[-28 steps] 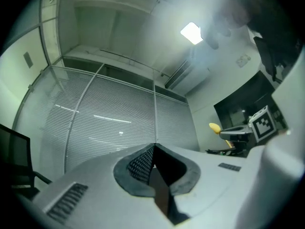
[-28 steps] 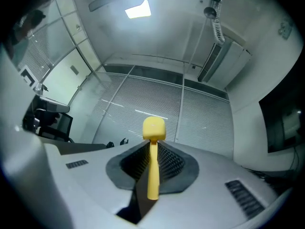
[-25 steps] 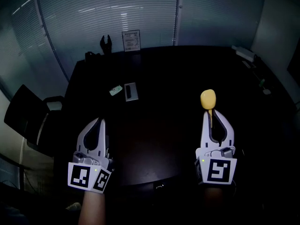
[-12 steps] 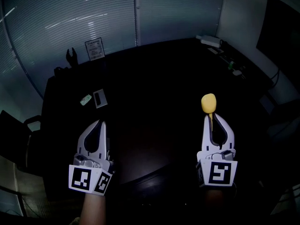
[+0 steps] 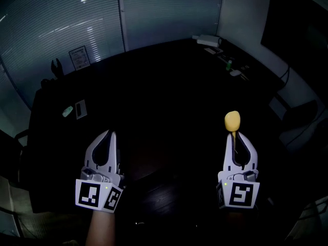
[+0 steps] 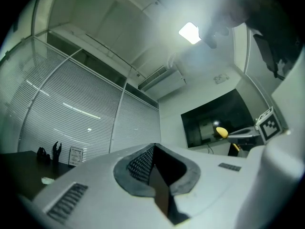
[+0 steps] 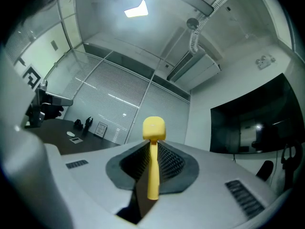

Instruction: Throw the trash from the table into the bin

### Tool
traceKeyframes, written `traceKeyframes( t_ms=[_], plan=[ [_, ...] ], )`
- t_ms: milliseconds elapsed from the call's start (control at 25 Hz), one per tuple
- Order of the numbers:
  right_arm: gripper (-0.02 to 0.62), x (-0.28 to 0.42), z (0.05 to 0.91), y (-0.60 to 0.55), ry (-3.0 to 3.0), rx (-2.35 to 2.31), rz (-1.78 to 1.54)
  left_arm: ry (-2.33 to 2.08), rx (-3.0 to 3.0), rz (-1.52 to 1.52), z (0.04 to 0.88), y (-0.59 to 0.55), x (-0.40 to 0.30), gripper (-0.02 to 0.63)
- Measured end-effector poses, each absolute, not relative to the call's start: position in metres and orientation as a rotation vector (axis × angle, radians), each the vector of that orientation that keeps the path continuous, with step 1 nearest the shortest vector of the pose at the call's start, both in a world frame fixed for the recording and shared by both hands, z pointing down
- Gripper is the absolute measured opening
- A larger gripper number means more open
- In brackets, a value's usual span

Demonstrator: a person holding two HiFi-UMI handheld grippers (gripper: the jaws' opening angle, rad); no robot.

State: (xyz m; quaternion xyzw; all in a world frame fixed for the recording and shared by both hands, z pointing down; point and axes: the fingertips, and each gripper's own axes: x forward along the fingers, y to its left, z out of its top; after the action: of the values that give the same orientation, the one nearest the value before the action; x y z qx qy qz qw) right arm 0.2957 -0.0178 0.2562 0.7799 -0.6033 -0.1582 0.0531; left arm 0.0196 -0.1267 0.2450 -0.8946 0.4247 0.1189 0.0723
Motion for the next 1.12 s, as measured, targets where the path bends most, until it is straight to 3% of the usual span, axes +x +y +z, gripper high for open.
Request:
traceKeyframes(
  t_ms=[440,880,1120],
  plan=[
    [0.052,0.453,0.302,0.063,-1.863,2.328,-0.364,1.327,-2.717,0.317,0.276,-0.029,0.181,0.0],
    [0.053,0.484,0.339,0.072,-1.852,2.342,-0.26,1.32,-2.717,0.26,0.282,-0.015,0.203,0.0],
    [0.052,0.499,0.414,0.061,-1.821,2.289,-0.031,1.293,-2.719,0.251,0.286,-0.013,0.209,0.0]
  ],
)
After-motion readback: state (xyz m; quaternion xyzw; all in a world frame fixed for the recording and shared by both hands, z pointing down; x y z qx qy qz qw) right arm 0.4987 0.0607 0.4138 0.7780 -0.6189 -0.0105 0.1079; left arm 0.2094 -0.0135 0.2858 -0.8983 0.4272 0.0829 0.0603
